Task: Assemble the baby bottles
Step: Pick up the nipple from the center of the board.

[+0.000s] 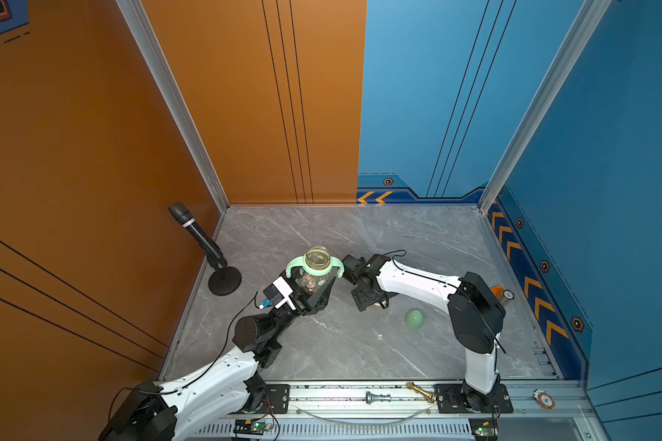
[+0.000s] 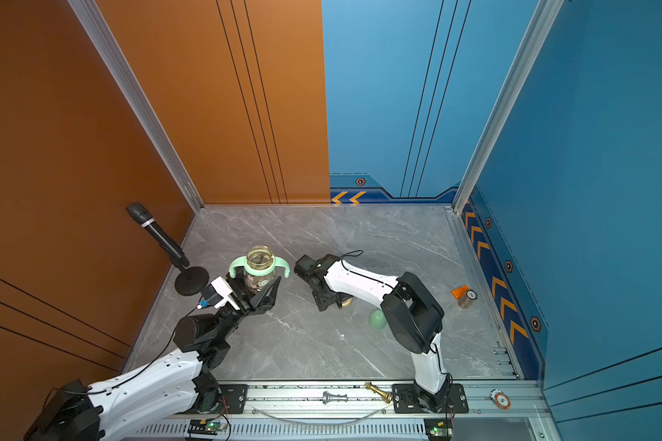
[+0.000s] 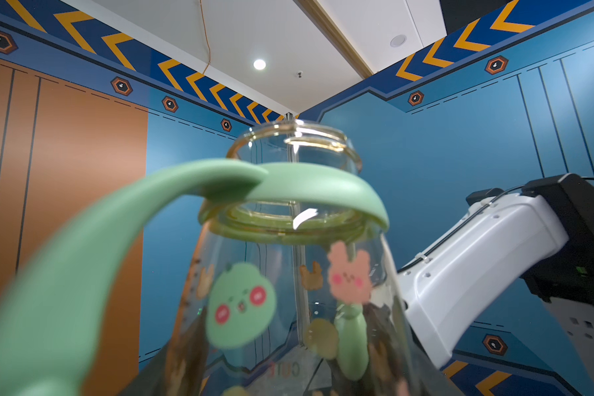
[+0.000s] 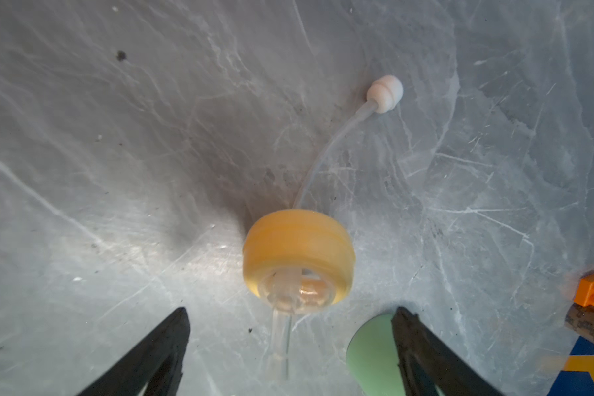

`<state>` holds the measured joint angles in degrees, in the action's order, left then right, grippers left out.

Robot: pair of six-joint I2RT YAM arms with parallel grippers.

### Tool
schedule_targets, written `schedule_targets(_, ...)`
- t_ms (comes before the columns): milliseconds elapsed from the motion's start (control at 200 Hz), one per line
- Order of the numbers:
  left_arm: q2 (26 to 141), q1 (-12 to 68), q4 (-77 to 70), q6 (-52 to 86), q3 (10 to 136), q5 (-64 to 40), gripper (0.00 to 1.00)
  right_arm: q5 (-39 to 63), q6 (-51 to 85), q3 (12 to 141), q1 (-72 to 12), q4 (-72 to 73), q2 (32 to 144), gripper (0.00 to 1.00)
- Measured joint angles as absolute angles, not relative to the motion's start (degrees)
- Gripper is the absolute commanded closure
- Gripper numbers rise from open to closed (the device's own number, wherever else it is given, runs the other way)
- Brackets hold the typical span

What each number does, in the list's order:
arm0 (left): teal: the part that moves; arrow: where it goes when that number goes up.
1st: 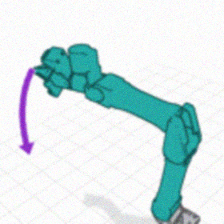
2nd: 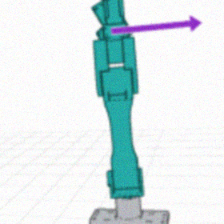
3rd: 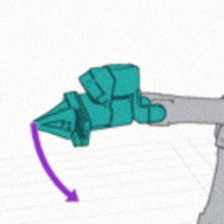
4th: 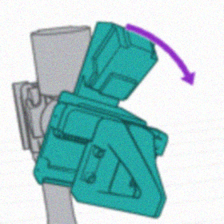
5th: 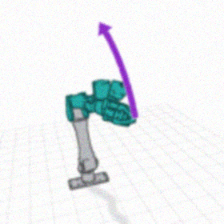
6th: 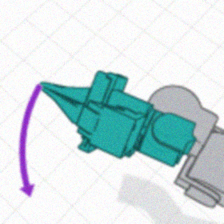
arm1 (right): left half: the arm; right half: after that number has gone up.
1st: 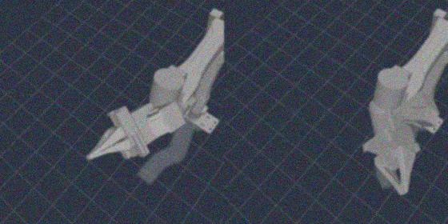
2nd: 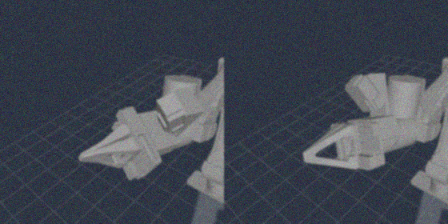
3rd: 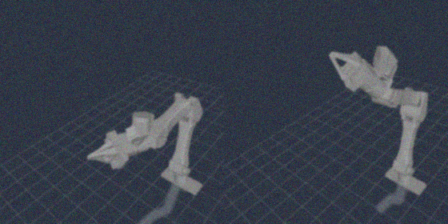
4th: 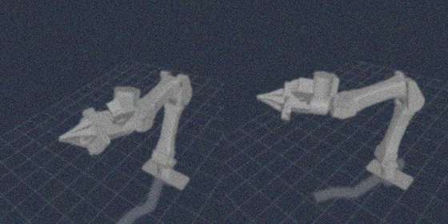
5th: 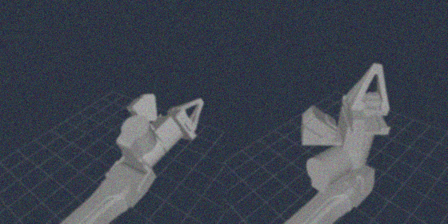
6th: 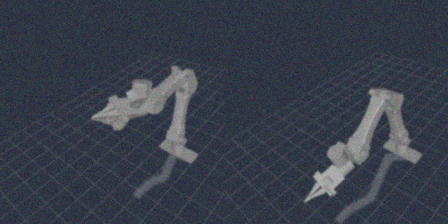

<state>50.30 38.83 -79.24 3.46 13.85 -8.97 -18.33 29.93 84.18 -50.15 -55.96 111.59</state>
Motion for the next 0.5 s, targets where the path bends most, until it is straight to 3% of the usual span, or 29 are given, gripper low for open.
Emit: schedule_targets(501, 49.9, 37.9, -79.1, 4.7, 13.2, -8.8, 0.79, -21.9, 34.6, 77.5, -50.2, -46.2, 111.9, 0.21)
